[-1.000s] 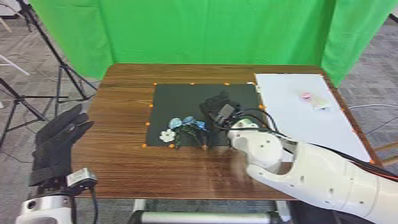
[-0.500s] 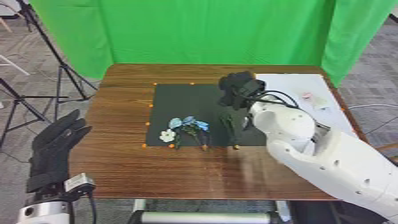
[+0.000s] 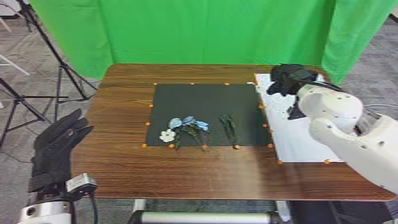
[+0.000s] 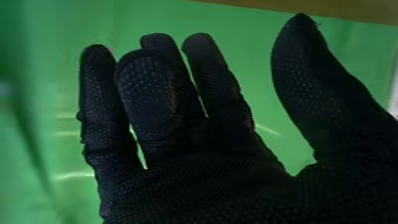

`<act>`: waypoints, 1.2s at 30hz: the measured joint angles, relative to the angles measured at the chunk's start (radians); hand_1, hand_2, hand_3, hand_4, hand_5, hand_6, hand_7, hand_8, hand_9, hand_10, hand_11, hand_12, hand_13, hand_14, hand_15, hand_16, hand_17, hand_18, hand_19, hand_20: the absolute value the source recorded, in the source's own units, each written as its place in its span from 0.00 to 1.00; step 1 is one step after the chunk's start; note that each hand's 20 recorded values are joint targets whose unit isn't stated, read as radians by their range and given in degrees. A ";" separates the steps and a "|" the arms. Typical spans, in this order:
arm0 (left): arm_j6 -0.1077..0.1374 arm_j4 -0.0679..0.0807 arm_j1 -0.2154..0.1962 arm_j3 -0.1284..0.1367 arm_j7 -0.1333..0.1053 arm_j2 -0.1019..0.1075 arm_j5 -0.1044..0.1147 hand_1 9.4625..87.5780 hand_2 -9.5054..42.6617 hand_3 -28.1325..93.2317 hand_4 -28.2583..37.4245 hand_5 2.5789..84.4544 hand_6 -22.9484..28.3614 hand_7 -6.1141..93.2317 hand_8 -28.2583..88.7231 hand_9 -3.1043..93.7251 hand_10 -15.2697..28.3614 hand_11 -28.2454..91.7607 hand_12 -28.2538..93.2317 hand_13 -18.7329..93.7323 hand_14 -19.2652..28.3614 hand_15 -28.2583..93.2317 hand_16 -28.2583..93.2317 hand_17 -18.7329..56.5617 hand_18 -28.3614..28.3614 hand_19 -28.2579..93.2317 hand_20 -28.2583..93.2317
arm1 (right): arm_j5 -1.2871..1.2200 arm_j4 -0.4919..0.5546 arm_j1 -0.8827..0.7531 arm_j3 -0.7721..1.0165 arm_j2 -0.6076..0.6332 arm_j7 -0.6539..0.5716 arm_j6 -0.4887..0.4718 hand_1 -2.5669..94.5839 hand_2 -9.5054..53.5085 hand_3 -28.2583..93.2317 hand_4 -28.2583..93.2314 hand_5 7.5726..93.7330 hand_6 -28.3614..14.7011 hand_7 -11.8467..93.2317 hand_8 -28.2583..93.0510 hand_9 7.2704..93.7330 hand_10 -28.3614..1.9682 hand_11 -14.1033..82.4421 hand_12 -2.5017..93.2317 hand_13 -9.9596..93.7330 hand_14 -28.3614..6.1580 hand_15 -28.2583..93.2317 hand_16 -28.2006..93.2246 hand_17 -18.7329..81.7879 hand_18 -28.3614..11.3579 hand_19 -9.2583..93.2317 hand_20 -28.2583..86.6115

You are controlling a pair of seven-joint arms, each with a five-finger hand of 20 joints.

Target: Arrange flowers

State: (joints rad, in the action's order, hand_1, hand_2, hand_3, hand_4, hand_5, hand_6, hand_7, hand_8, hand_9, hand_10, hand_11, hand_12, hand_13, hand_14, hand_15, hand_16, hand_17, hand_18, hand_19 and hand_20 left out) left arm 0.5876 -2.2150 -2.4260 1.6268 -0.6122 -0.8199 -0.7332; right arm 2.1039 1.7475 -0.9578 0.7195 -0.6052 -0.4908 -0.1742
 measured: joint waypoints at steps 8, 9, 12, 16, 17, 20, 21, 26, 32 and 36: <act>0.001 0.000 0.001 0.000 -0.004 0.000 0.001 0.22 0.26 0.91 0.14 0.44 0.64 0.23 0.15 0.37 0.79 0.55 0.28 0.37 0.95 0.75 0.09 0.11 0.86 0.70 0.27 | -0.019 -0.117 -0.012 0.070 0.029 -0.085 -0.028 0.33 0.09 0.94 0.02 0.49 0.47 0.30 0.14 0.49 0.28 0.37 0.20 0.67 0.51 0.90 0.36 0.45 0.20 0.92 0.27; 0.002 0.000 0.002 -0.001 -0.007 0.000 0.003 0.22 0.26 0.91 0.14 0.44 0.64 0.23 0.14 0.37 0.79 0.55 0.28 0.37 0.95 0.75 0.09 0.11 0.86 0.70 0.27 | -0.019 -0.127 -0.017 0.085 0.029 -0.087 -0.039 0.33 0.09 0.94 0.02 0.49 0.47 0.30 0.14 0.49 0.28 0.37 0.20 0.67 0.51 0.90 0.36 0.45 0.20 0.92 0.27; 0.006 0.000 0.005 -0.008 -0.016 0.006 0.011 0.22 0.26 0.91 0.14 0.44 0.64 0.23 0.15 0.37 0.78 0.55 0.28 0.37 0.95 0.75 0.09 0.11 0.86 0.70 0.27 | -0.019 -0.149 -0.036 0.132 0.026 -0.088 -0.072 0.33 0.09 0.94 0.02 0.49 0.48 0.30 0.14 0.49 0.28 0.37 0.20 0.67 0.50 0.91 0.36 0.45 0.20 0.92 0.27; 0.007 0.000 0.009 -0.012 -0.018 0.008 0.013 0.22 0.26 0.91 0.14 0.44 0.64 0.23 0.15 0.37 0.78 0.55 0.28 0.37 0.95 0.75 0.09 0.11 0.86 0.70 0.27 | -0.016 -0.176 -0.058 0.179 0.012 -0.092 -0.114 0.33 0.09 0.94 0.02 0.49 0.48 0.30 0.14 0.49 0.28 0.36 0.20 0.67 0.51 0.91 0.36 0.45 0.20 0.92 0.27; 0.006 0.000 0.010 -0.012 -0.018 0.008 0.012 0.22 0.26 0.91 0.14 0.44 0.64 0.23 0.15 0.37 0.78 0.55 0.28 0.37 0.95 0.75 0.09 0.11 0.86 0.70 0.27 | -0.016 -0.182 -0.065 0.192 0.006 -0.094 -0.125 0.33 0.09 0.94 0.02 0.49 0.48 0.30 0.14 0.49 0.28 0.36 0.20 0.67 0.51 0.91 0.36 0.45 0.20 0.92 0.27; 0.006 0.000 0.012 -0.012 -0.017 0.007 0.011 0.22 0.26 0.91 0.14 0.44 0.64 0.23 0.15 0.37 0.79 0.55 0.28 0.37 0.95 0.75 0.09 0.11 0.86 0.70 0.27 | -0.011 -0.194 -0.089 0.225 -0.011 -0.095 -0.147 0.33 0.09 0.94 0.02 0.48 0.48 0.30 0.14 0.49 0.28 0.36 0.20 0.67 0.51 0.91 0.36 0.44 0.20 0.92 0.27; 0.006 0.000 0.013 -0.013 -0.017 0.007 0.012 0.22 0.26 0.91 0.14 0.44 0.64 0.23 0.15 0.37 0.79 0.55 0.28 0.37 0.95 0.75 0.09 0.11 0.86 0.70 0.27 | -0.009 -0.196 -0.097 0.234 -0.016 -0.095 -0.151 0.33 0.09 0.94 0.02 0.48 0.48 0.30 0.14 0.49 0.28 0.36 0.20 0.67 0.51 0.91 0.36 0.44 0.20 0.92 0.27; 0.005 0.000 0.015 -0.014 -0.013 0.006 0.010 0.22 0.26 0.91 0.14 0.44 0.65 0.23 0.15 0.37 0.78 0.55 0.28 0.37 0.95 0.75 0.09 0.11 0.86 0.70 0.27 | -0.006 -0.212 -0.127 0.252 -0.035 -0.105 -0.165 0.33 0.09 0.94 0.02 0.48 0.48 0.30 0.14 0.49 0.28 0.36 0.20 0.67 0.51 0.91 0.36 0.44 0.20 0.92 0.27; 0.005 0.000 0.017 -0.014 -0.010 -0.002 0.007 0.22 0.26 0.91 0.14 0.44 0.64 0.23 0.15 0.37 0.78 0.55 0.28 0.37 0.95 0.75 0.09 0.11 0.86 0.70 0.27 | 0.022 -0.240 -0.151 0.287 -0.064 -0.102 -0.200 0.33 0.09 0.94 0.02 0.48 0.48 0.30 0.14 0.49 0.28 0.35 0.19 0.67 0.51 0.91 0.36 0.44 0.20 0.92 0.27; 0.004 0.000 0.019 -0.014 -0.006 -0.006 0.003 0.22 0.26 0.91 0.14 0.44 0.64 0.23 0.15 0.37 0.78 0.55 0.28 0.37 0.95 0.75 0.09 0.11 0.86 0.70 0.27 | 0.038 -0.255 -0.161 0.306 -0.075 -0.101 -0.215 0.34 0.08 0.94 0.02 0.48 0.49 0.30 0.14 0.49 0.27 0.35 0.19 0.67 0.50 0.91 0.36 0.44 0.20 0.92 0.27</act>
State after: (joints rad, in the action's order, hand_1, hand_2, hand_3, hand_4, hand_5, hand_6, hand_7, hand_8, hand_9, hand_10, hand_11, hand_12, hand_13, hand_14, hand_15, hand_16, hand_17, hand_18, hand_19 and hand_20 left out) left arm 0.5913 -2.2145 -2.4067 1.6130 -0.6183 -0.8256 -0.7301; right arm 2.1423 1.4930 -1.1189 1.0253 -0.6802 -0.5916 -0.3887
